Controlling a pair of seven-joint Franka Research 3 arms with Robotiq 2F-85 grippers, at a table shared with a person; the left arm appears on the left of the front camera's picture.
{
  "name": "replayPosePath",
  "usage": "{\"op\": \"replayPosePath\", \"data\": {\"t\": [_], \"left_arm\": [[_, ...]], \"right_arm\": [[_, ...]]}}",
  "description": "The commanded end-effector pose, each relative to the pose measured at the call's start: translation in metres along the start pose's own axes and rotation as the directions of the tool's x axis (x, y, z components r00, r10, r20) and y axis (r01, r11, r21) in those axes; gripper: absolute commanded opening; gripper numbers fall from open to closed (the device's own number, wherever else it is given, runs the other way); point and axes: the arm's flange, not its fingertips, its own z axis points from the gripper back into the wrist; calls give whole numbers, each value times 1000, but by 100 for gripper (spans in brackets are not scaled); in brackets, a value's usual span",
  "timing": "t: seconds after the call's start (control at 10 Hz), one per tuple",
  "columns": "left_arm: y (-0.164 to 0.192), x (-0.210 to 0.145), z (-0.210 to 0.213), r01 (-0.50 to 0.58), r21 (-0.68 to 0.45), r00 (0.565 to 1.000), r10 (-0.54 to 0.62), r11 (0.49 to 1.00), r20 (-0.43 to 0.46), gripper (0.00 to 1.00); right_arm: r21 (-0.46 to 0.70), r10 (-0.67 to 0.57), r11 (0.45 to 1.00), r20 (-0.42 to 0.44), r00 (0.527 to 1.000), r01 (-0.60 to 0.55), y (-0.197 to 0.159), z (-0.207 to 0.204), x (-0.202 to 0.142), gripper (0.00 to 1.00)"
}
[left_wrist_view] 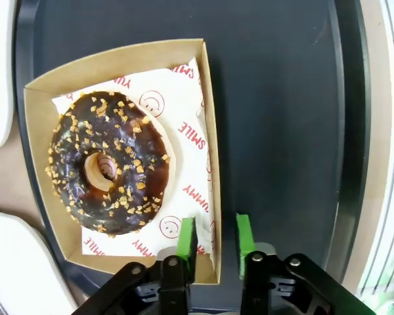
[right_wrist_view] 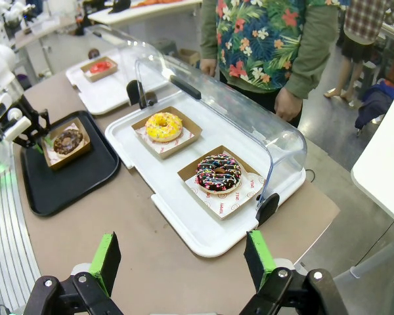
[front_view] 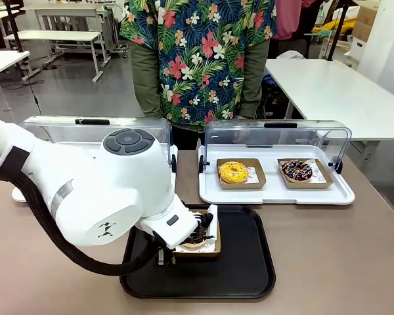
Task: Move the second donut from the left to the tray.
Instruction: Pick up the Paper togo box containing the Donut indicated by the person and place it on the Handle tray.
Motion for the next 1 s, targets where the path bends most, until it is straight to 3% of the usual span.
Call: {"op": "replayPosePath", "data": {"t": [0.0, 0.1, 0.3, 0.7, 0.8, 0.9], "left_arm": [[2, -3, 24, 25, -5, 1000, -25, 1000, 19, 100], [3, -1, 36, 26, 18, 999, -27, 999, 23, 83], [6, -1, 57, 36, 14, 999, -37, 999, 38, 100], [15, -4, 71, 35, -54, 999, -33, 998, 41, 100], [10, 4, 65, 28, 2, 999, -28, 1000, 31, 92], [10, 4, 65, 28, 2, 999, -28, 1000, 31, 92]], "right_arm": [[-5, 28, 1000, 37, 999, -28, -3, 0, 1, 100], [-5, 28, 1000, 37, 999, -28, -3, 0, 1, 100], [-5, 28, 1000, 37, 999, -28, -3, 0, 1, 100], [-5, 28, 1000, 37, 999, -28, -3, 0, 1, 100], [-5, 28, 1000, 37, 999, -28, -3, 0, 1, 100], [-5, 28, 1000, 37, 999, -28, -3, 0, 1, 100]]}}
